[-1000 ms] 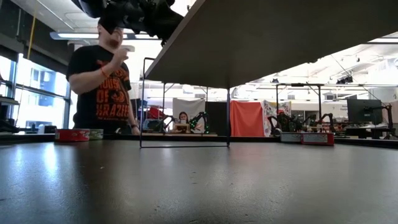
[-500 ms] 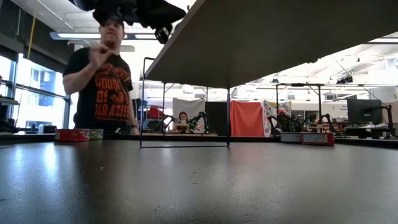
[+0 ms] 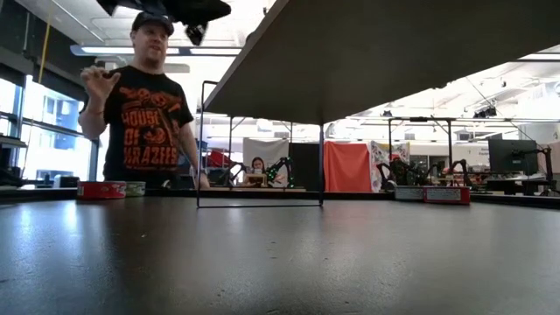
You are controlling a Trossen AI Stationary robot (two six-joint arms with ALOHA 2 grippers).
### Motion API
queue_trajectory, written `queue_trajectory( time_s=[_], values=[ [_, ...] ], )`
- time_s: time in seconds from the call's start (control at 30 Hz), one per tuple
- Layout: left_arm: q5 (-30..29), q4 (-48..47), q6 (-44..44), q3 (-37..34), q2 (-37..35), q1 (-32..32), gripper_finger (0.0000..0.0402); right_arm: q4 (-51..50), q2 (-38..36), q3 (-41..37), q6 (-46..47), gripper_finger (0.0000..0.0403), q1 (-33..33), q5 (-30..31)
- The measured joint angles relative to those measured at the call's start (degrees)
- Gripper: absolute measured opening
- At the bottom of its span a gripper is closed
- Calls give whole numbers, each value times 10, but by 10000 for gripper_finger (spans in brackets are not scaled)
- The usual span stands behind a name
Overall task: Stack canned seafood by type on shelf
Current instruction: Put the red tuna can on the shelf
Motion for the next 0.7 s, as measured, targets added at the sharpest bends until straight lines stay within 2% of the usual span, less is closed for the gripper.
queue_trajectory(
  time_s=[0.1, 0.17, 0.27, 0.4, 0.57, 0.7],
  values=[
    [-105, -12, -42, 0, -22, 27, 0, 3, 0, 0, -4, 334, -1, 26],
    [-140, -35, -93, 0, -26, 48, 0, 4, 0, 0, -15, 334, -1, 33],
    [-143, -108, -165, 0, -24, 72, 0, 8, 0, 0, -49, 334, -1, 33],
    [-146, -203, -182, 0, -12, 79, 0, -5, 0, 0, -97, 334, -1, 23],
    [-149, -207, -198, 0, -10, 78, 0, -31, 0, 0, -139, 334, -21, -23],
    [-150, -192, -216, 0, -15, 79, 0, -88, 0, 0, -152, 334, -65, -51]
  ],
)
